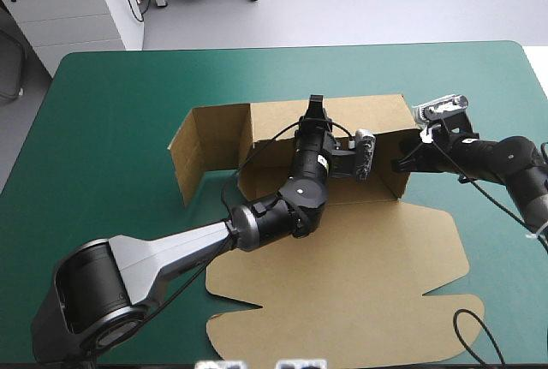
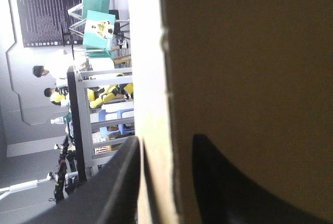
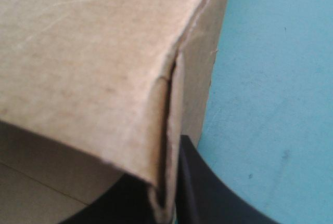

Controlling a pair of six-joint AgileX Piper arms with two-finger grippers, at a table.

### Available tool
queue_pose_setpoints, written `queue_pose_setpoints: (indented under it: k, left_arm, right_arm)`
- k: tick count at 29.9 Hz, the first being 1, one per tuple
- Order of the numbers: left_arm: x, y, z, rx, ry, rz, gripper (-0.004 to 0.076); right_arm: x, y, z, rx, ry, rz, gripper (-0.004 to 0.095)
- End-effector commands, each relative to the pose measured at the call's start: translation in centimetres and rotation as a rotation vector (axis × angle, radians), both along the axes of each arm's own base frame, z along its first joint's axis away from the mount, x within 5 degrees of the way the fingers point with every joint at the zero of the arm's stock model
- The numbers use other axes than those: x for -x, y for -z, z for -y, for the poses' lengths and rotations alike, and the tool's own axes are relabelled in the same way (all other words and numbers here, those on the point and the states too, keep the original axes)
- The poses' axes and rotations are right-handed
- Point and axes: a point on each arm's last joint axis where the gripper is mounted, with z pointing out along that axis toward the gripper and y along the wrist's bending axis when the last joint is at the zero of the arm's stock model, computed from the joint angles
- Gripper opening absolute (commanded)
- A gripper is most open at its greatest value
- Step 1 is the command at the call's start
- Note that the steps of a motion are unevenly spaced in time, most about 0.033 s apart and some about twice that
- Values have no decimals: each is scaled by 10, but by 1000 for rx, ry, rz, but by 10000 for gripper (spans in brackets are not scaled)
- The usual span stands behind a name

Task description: Fold the box

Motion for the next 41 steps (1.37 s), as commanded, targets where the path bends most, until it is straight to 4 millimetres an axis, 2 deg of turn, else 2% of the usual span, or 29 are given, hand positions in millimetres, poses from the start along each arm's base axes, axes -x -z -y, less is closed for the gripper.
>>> queue_pose_setpoints:
  k: [1, 6, 11, 20, 26, 30, 32, 34, 41]
  left_arm:
    - [4, -30, -5, 75, 2, 67, 342]
    - [9, -32, -2, 101, 2, 76, 342]
    - [27, -39, 9, 140, 9, 151, 342]
    - [84, -54, 30, 237, 68, 166, 340]
    - [127, -85, 25, 336, 129, 153, 306]
    - [142, -114, 9, 417, 156, 164, 171]
    - [143, -129, -3, 484, 147, 164, 66]
    - [138, -143, -19, 575, 112, 147, -6]
    - [95, -176, -87, 761, -55, 80, -4]
  right_arm:
    - [4, -13, 1, 17, 2, 24, 1]
    - [5, -12, 2, 27, 4, 11, 1]
    - [5, -10, 4, 46, 23, -3, 1]
    - [5, -10, 5, 52, 35, -13, 1]
    - [5, -10, 6, 53, 44, -24, 1]
    - [6, -9, 6, 51, 41, -36, 1]
    - [7, -9, 5, 50, 38, -38, 1]
    - [8, -11, 5, 48, 37, -34, 1]
    - [22, -30, 4, 14, 62, 9, 3]
